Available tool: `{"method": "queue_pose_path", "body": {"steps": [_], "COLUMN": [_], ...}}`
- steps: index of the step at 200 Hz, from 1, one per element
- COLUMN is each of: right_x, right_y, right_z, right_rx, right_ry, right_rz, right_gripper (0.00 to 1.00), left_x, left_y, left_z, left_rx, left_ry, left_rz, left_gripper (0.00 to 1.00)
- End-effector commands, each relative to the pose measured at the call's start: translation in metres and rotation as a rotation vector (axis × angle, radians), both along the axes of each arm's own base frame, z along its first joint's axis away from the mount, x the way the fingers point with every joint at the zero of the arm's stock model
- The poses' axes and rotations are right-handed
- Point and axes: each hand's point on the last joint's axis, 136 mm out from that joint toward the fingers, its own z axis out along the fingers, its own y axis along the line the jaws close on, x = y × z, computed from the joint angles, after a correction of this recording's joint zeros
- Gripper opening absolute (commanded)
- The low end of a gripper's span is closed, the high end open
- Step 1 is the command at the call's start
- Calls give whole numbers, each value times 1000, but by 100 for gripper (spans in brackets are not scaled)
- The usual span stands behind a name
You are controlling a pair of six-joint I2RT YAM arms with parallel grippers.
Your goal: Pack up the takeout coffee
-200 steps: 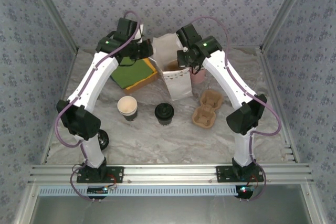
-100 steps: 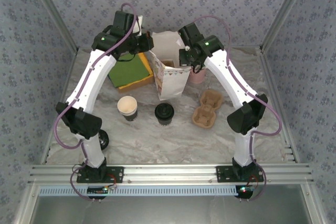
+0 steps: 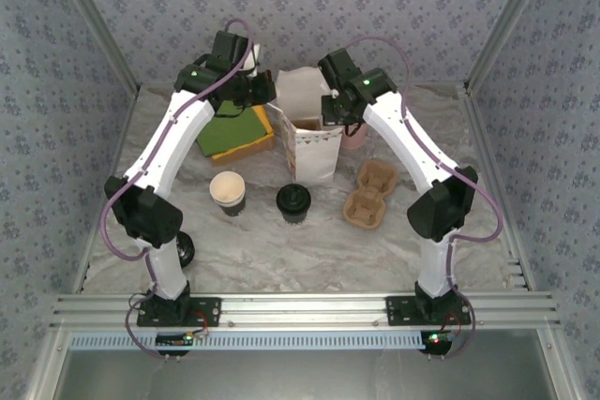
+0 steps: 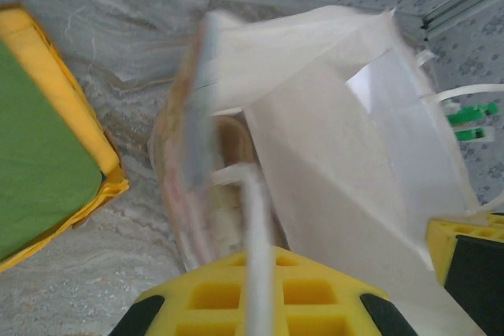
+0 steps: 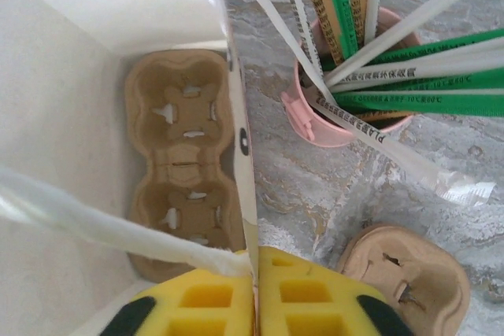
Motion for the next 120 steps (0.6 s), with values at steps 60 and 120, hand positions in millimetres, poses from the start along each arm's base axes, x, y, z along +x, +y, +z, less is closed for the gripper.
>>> {"method": "queue_pose_path", "body": {"steps": [60, 120], "right_x": [-2, -4], "right_y": [-10, -6], "right_z": [21, 41], "right_rx": [19, 53], "right_ry": [-51, -89], "right_rz": [-37, -27], "right_gripper": [31, 44], "left_x": [-2, -7], "left_y": [-7, -10], "left_z": [10, 25], "left_rx": [-31, -53], "left_ry": [-31, -62], "left_rz": [-35, -45], "left_gripper": [29, 37]}}
